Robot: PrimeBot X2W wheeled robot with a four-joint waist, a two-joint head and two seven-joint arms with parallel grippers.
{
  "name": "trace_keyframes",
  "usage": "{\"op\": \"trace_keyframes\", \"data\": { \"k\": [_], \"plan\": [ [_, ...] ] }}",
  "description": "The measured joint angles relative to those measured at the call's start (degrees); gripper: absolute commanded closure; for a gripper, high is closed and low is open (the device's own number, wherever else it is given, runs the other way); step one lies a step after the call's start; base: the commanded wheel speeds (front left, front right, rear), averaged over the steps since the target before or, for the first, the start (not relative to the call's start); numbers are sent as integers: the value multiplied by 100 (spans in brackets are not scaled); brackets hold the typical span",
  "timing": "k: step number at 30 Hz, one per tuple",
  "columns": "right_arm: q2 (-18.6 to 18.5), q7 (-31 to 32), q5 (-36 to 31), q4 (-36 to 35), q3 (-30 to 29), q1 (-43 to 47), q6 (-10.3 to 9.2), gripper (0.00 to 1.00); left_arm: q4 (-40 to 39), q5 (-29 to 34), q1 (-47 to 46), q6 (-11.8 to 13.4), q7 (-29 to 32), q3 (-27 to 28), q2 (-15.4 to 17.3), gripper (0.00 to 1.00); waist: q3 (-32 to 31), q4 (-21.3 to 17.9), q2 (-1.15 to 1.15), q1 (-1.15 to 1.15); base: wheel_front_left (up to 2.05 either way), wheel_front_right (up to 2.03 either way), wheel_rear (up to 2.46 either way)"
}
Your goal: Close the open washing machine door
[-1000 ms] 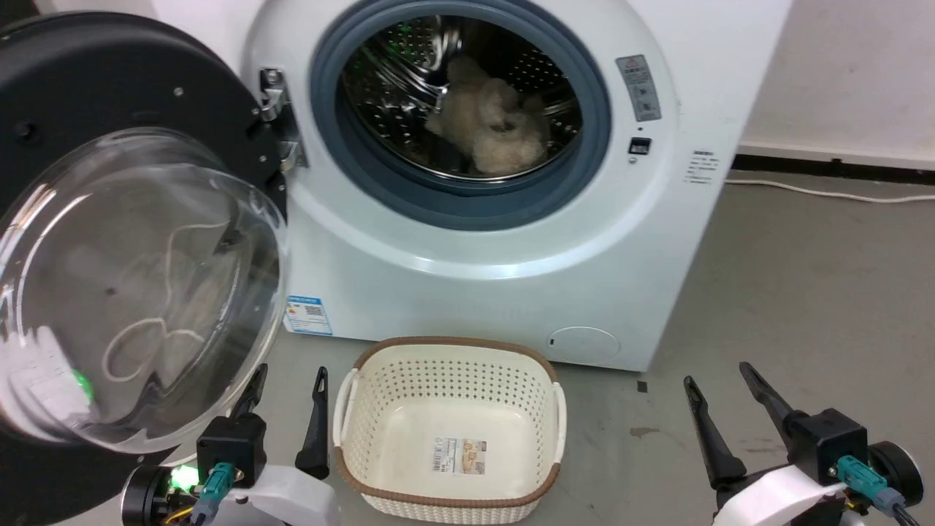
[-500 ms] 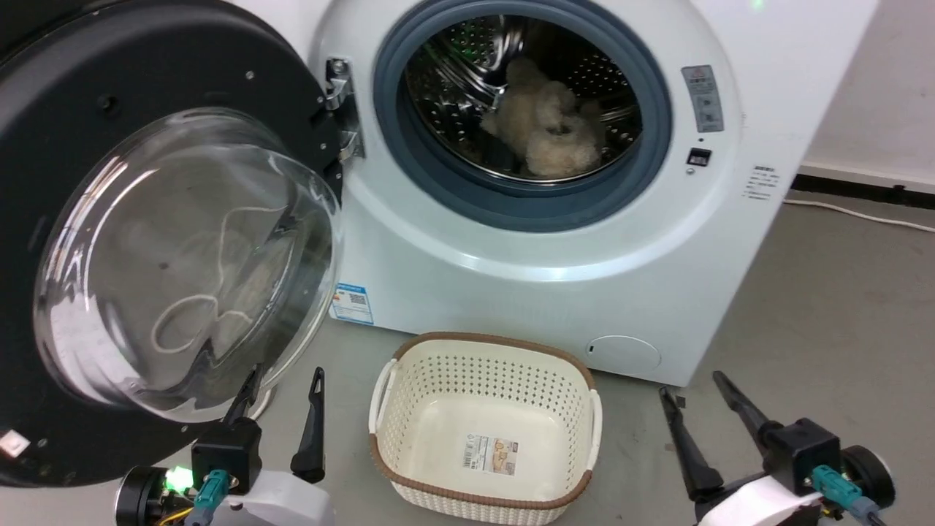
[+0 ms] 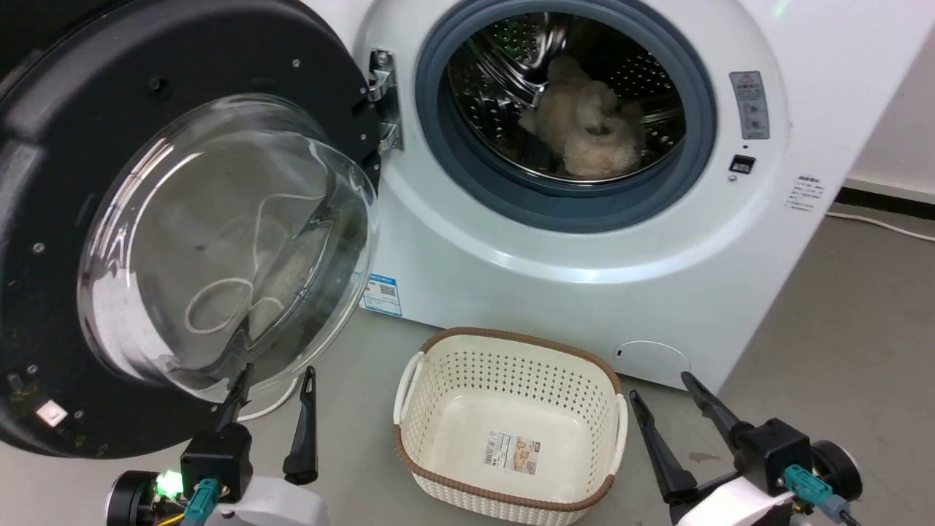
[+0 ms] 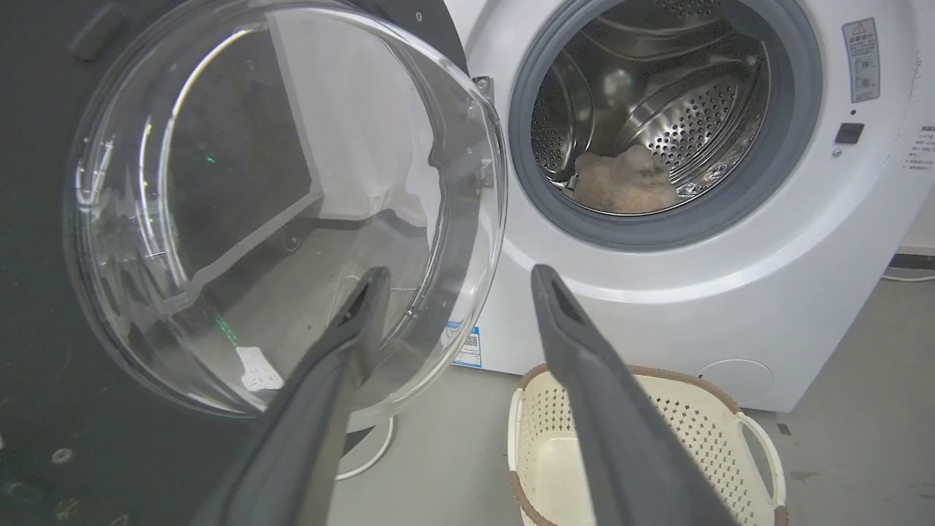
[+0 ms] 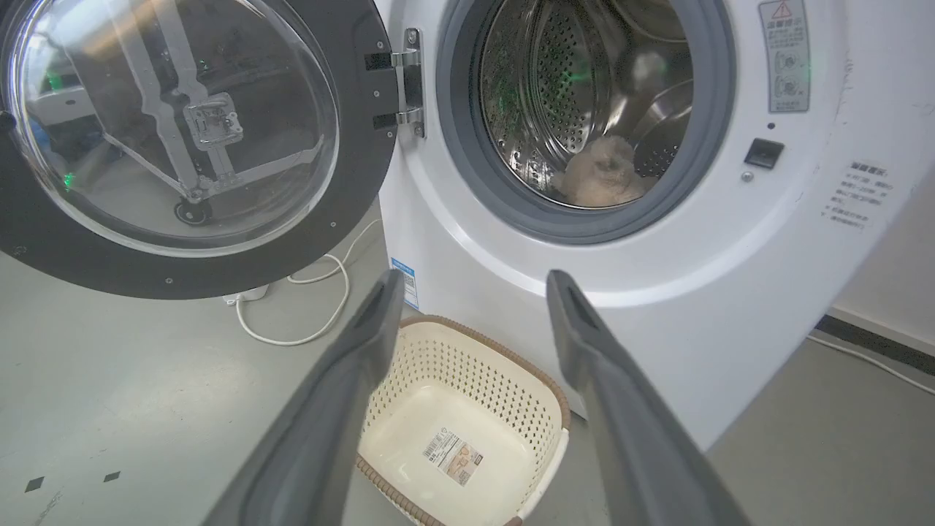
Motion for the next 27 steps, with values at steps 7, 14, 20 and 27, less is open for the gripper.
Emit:
{"op": "trace_keyframes", "data": {
  "k": [7, 14, 20, 27],
  "plan": [
    [-11, -84, 32, 111, 143, -54, 0, 0, -52, -35, 46, 0, -80, 14, 8, 0, 2, 168, 0, 0, 0, 0, 0],
    [-18, -166, 90, 203, 275, -60, 0, 0, -75, -35, 63, 0, -171, 36, 14, 0, 0, 332, 0, 0, 0, 0, 0],
    [-22, -232, 133, 269, 370, -124, 0, 0, -82, -36, 79, 0, -231, 69, 21, 0, -2, 473, 0, 0, 0, 0, 0],
    [-31, -326, 176, 360, 478, -125, 0, 0, -92, -36, 102, 0, -325, 78, 24, 0, -3, 637, 0, 0, 0, 0, 0]
  ]
}}
